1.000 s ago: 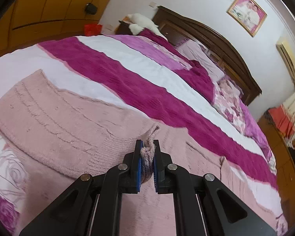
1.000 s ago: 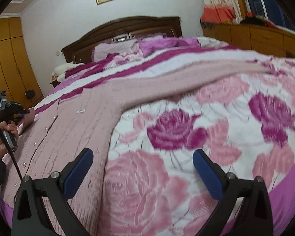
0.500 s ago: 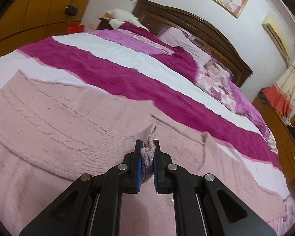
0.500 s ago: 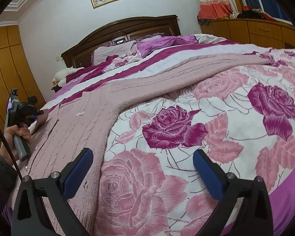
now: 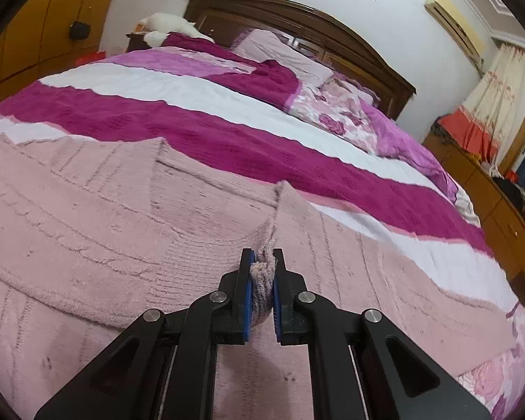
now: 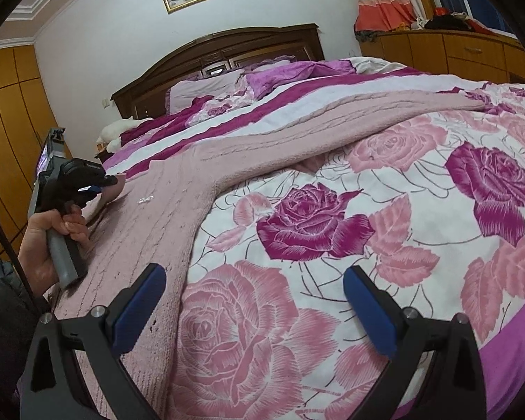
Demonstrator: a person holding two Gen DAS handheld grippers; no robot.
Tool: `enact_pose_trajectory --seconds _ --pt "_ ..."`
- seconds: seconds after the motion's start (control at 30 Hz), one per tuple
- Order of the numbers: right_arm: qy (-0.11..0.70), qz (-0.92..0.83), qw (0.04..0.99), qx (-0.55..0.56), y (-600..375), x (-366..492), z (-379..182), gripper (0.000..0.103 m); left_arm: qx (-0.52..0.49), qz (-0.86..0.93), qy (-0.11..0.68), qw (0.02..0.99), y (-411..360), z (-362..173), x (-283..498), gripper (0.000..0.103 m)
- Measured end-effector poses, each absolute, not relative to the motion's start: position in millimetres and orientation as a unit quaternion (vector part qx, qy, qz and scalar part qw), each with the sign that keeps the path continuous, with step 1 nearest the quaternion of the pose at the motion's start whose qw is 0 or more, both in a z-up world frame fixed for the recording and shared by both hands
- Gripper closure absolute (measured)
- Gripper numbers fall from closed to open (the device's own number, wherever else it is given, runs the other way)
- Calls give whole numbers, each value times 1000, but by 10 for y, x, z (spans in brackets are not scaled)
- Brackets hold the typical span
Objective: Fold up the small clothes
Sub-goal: 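Lift the sleeve cuff with the left tool and lay it across the cardigan body, then open the left tool to release the sleeve on the cardigan body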
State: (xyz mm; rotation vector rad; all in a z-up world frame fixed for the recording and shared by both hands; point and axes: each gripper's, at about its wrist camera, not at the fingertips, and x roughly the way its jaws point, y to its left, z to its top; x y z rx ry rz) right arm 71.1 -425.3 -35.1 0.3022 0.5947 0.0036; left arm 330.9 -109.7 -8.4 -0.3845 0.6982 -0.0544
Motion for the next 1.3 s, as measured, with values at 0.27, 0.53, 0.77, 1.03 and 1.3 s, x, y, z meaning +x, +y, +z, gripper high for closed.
enact_pose_trajectory --seconds 0.27,0.53,0.77,1.03,1.3 --pt "290 11 945 155 -4267 732 -339 0 -172 -30 349 921 -1342 -97 3322 103" --pt "294 22 943 155 -4293 774 -337 0 -181 -41 359 915 -1577 -127 3360 103" --pt "296 25 940 166 -4338 787 -355 0 -156 -59 354 920 -1839 -99 3285 103" --pt "294 29 941 165 -4360 764 -366 0 -141 -63 368 917 -1946 -141 3313 103" --pt "294 27 941 166 -4367 756 -363 0 -84 -71 362 926 -2101 -3 3164 84"
